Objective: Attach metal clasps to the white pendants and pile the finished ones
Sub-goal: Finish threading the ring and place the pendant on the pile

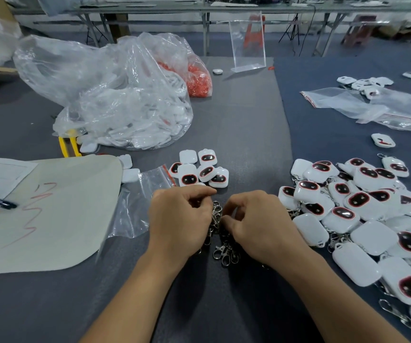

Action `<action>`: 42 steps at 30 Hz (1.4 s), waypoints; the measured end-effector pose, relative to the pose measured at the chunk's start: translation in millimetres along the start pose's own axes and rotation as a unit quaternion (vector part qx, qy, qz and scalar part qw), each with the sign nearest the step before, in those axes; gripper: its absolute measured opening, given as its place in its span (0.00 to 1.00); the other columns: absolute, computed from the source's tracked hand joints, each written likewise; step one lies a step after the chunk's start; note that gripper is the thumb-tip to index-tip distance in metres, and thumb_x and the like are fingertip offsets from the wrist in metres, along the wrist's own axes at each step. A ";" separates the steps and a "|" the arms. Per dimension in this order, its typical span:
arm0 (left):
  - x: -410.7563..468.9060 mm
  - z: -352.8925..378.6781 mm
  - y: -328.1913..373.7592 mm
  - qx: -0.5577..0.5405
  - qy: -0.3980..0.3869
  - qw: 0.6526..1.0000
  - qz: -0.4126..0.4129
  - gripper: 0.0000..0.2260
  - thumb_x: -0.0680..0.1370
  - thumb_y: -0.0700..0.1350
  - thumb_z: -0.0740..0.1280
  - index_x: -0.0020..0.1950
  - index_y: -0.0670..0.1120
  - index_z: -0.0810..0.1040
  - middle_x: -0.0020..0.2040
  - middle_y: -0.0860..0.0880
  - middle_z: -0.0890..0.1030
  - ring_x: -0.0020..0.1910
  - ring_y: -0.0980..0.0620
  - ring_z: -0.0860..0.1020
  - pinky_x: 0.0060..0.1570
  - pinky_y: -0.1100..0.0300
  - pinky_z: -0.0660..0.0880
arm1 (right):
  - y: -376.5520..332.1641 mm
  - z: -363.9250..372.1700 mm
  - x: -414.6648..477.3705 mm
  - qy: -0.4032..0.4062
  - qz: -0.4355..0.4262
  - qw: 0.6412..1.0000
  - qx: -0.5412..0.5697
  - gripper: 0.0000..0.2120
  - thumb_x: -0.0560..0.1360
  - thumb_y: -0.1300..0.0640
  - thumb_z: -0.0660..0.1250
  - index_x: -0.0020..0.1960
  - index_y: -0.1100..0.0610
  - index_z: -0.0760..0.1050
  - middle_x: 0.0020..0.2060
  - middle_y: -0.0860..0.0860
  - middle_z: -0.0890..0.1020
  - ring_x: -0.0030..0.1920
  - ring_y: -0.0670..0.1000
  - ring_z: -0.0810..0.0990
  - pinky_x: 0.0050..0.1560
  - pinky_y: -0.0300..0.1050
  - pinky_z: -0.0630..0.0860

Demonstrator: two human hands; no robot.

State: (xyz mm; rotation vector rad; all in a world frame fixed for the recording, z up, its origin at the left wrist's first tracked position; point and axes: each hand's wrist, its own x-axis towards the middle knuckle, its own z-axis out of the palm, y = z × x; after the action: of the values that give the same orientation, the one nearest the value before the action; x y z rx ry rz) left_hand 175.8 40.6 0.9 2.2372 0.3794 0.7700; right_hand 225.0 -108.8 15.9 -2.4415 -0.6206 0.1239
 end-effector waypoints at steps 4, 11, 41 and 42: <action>-4.8 -1.7 5.9 -0.063 -0.043 0.997 0.014 0.07 0.71 0.46 0.72 0.44 0.56 0.88 0.43 0.69 0.83 0.42 0.72 0.80 0.44 0.78 0.72 | 4.2 -1.3 2.2 0.013 0.040 0.987 0.155 0.07 0.73 0.55 0.75 0.36 0.49 0.83 0.26 0.45 0.81 0.25 0.45 0.76 0.31 0.43 0.73; -7.0 -3.0 10.4 -0.107 -0.090 0.990 0.023 0.07 0.72 0.46 0.75 0.45 0.58 0.87 0.40 0.67 0.84 0.42 0.66 0.83 0.44 0.69 0.77 | 5.8 -9.3 5.4 0.004 0.087 0.916 0.392 0.10 0.71 0.69 0.71 0.35 0.58 0.84 0.27 0.55 0.81 0.27 0.48 0.74 0.30 0.38 0.71; -2.8 -3.0 11.6 -0.143 -0.052 0.988 -0.015 0.12 0.71 0.40 0.77 0.37 0.59 0.85 0.31 0.62 0.82 0.28 0.66 0.76 0.31 0.74 0.69 | 7.3 -9.0 3.0 0.064 0.017 0.950 0.305 0.09 0.74 0.62 0.74 0.38 0.50 0.86 0.24 0.47 0.80 0.26 0.42 0.72 0.31 0.34 0.69; -1.9 -3.0 10.7 -0.155 -0.051 0.986 -0.026 0.12 0.72 0.39 0.77 0.37 0.57 0.85 0.31 0.62 0.82 0.27 0.67 0.74 0.31 0.75 0.68 | 7.6 -9.3 2.0 0.077 0.005 0.959 0.274 0.09 0.73 0.62 0.75 0.38 0.49 0.86 0.24 0.47 0.80 0.25 0.41 0.71 0.29 0.32 0.68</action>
State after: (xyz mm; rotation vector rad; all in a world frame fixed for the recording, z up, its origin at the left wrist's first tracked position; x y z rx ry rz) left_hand 172.9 34.0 9.5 1.9582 0.2488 0.6357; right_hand 231.9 -118.2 19.1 -1.8956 -0.4336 0.0926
